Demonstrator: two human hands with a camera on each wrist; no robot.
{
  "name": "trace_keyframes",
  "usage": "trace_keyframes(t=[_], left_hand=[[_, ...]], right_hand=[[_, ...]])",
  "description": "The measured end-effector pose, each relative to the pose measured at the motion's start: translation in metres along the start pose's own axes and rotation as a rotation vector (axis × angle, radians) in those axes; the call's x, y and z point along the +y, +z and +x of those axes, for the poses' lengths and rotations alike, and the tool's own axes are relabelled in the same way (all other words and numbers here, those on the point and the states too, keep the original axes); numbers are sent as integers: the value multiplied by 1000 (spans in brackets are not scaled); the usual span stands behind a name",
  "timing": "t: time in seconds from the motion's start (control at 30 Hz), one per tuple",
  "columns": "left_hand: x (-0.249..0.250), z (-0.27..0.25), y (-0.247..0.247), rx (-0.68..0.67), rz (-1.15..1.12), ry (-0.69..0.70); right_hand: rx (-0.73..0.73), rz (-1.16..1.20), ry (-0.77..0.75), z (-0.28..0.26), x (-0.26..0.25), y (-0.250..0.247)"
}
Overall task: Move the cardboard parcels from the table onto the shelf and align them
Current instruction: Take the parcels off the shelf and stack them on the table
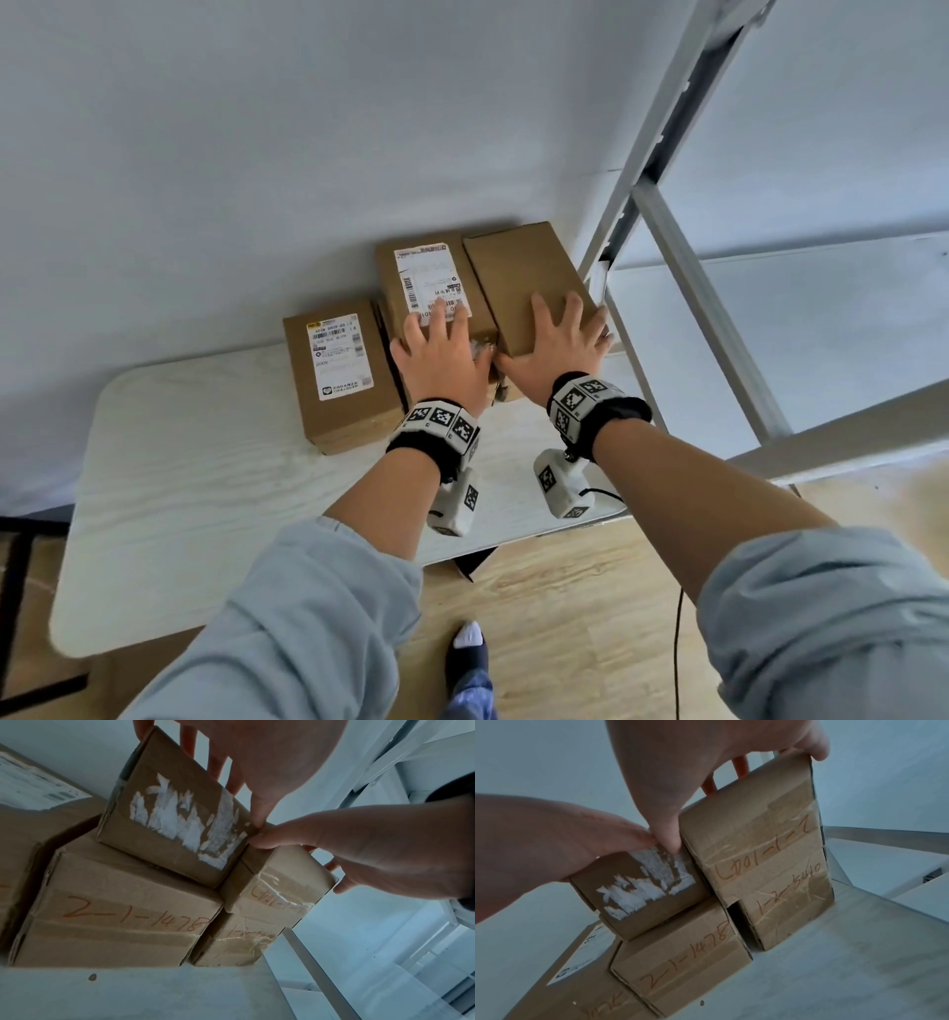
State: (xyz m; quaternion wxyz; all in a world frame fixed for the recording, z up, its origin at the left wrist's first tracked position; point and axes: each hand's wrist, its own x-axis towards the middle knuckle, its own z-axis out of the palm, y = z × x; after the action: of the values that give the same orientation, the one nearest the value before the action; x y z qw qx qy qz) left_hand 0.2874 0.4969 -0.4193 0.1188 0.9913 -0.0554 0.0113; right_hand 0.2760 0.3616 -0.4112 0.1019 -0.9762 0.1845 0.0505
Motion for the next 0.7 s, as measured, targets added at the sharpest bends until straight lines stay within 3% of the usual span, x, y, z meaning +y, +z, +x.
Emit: trace_keyframes(t=[0.3, 0.47, 0.7], left_hand=[[0, -23, -27, -39, 35, 87], [13, -56, -60, 34, 94, 227], [56, -127, -126, 188, 102, 290]], right_hand=[[58, -60, -169, -38, 22, -23], [124, -65, -273, -73, 38, -54], [279, -58, -379, -148, 67, -118]])
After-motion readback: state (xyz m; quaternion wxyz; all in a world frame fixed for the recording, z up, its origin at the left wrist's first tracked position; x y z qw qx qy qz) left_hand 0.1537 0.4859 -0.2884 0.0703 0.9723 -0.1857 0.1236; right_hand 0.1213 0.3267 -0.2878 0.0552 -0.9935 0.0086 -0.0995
